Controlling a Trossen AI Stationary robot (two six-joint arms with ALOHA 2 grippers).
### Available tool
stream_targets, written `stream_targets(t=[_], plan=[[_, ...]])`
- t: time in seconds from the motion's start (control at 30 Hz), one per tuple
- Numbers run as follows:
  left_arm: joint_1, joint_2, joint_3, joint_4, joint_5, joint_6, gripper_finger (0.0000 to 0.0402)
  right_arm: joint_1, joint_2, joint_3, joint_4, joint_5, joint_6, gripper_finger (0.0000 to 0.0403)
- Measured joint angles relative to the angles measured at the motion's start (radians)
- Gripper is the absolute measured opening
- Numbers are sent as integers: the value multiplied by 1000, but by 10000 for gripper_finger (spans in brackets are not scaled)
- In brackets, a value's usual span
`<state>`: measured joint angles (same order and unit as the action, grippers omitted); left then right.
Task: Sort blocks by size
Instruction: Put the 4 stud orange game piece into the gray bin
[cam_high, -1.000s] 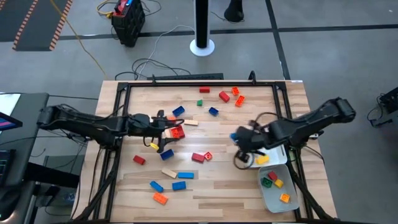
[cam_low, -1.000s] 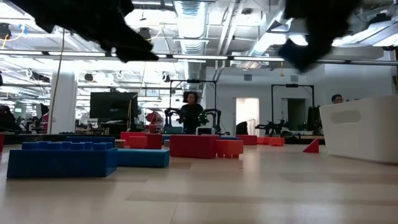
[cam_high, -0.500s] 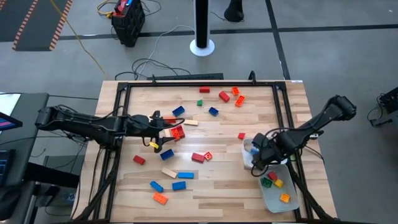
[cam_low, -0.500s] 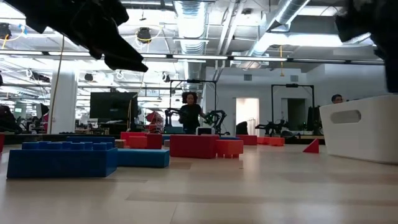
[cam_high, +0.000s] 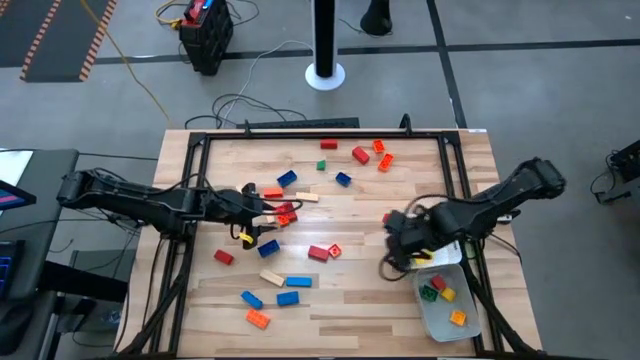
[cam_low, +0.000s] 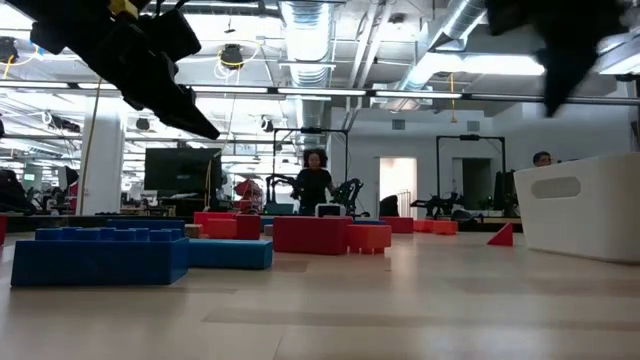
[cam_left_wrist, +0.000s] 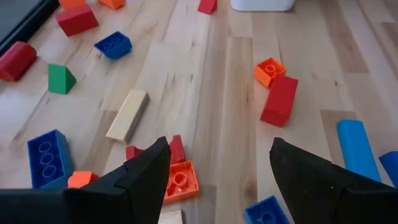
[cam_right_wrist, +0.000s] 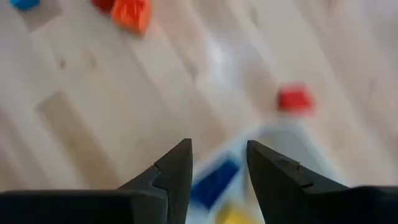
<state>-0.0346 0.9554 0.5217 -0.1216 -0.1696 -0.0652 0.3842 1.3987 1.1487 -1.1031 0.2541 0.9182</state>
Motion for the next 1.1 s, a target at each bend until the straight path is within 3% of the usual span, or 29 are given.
stream_targets(t=[0.1, 0.3, 0.47, 0.83, 0.97, 1.1], plan=[[0, 0, 0, 19, 0, 2, 265, -39, 113, 68, 75, 81, -172, 180], [0, 0, 0, 1, 0, -7, 264, -89, 322, 137, 328, 88, -522, 199], [-26, 0, 0, -47, -2, -27, 264, -121, 453, 196, 341, 84, -639, 242], [-68, 0, 0, -87, -56, -35, 264, -140, 638, 347, 356, -35, -969, 345], [-68, 0, 0, -105, -58, -47, 264, -150, 656, 350, 333, -50, -1006, 351], [-68, 0, 0, -112, -67, -52, 264, -166, 684, 350, 320, -59, -1021, 321]])
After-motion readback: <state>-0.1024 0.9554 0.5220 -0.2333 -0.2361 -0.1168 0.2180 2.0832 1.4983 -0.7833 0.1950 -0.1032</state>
